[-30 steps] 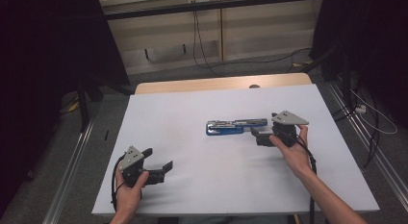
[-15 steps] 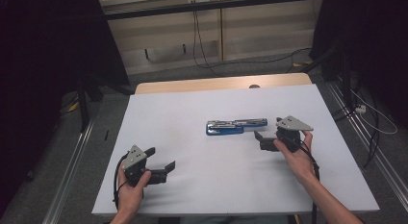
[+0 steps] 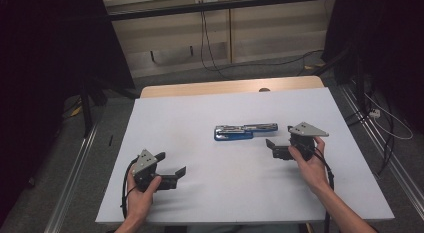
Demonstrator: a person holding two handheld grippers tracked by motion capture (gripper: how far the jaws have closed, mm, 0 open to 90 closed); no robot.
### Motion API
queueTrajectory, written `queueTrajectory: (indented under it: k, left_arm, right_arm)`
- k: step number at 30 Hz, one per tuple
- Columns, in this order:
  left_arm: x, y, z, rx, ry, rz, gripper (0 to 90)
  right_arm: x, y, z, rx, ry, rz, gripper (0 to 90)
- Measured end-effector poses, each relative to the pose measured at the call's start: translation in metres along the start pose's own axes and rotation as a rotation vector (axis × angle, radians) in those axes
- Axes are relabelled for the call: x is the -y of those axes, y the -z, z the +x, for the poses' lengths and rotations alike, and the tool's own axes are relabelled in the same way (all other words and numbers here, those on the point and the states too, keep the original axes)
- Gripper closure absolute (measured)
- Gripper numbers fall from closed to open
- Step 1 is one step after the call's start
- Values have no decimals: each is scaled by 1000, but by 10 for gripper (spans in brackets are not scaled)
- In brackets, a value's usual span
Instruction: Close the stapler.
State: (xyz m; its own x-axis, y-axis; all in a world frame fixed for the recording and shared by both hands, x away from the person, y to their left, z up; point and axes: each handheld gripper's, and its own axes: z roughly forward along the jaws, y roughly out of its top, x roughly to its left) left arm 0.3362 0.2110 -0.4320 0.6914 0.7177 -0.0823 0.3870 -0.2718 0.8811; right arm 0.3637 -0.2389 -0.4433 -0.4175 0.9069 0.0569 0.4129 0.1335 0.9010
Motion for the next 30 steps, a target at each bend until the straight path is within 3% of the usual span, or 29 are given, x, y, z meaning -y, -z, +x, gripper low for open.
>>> queueTrajectory:
  k: [2, 7, 9, 12, 16, 18, 21, 24, 28, 30]
  left_arm:
    - [-1, -1, -1, 21, 16, 2, 45]
    - [-4, -1, 3, 14, 33, -23, 44]
    - [-4, -1, 4, -9, 9, -27, 44]
    - [-8, -4, 4, -11, -2, -52, 39]
    - [-14, -13, 2, -52, -57, -74, 39]
    - [-16, -19, 2, -47, -56, -72, 39]
    - [-15, -29, 1, -40, -53, -42, 40]
    - [-14, -44, 4, -32, 7, -11, 45]
    - [-18, -58, 2, -31, -15, 9, 47]
    - [-22, -62, 0, -25, -24, 2, 47]
  right_arm:
    - [1, -1, 2, 6, 11, 13, 42]
    - [1, -3, 3, 2, 19, 25, 41]
    - [2, -5, 1, -2, -2, 35, 48]
    - [3, -5, 0, 2, 3, 37, 68]
    - [3, -3, 0, -8, 3, 29, 170]
    - [3, -1, 0, 5, 13, 12, 243]
    - [3, 1, -2, 12, 0, -3, 272]
    - [2, 1, -4, 7, -7, -22, 347]
    - [1, 2, 0, -26, -9, -38, 412]
    - [1, 1, 1, -41, -2, -33, 486]
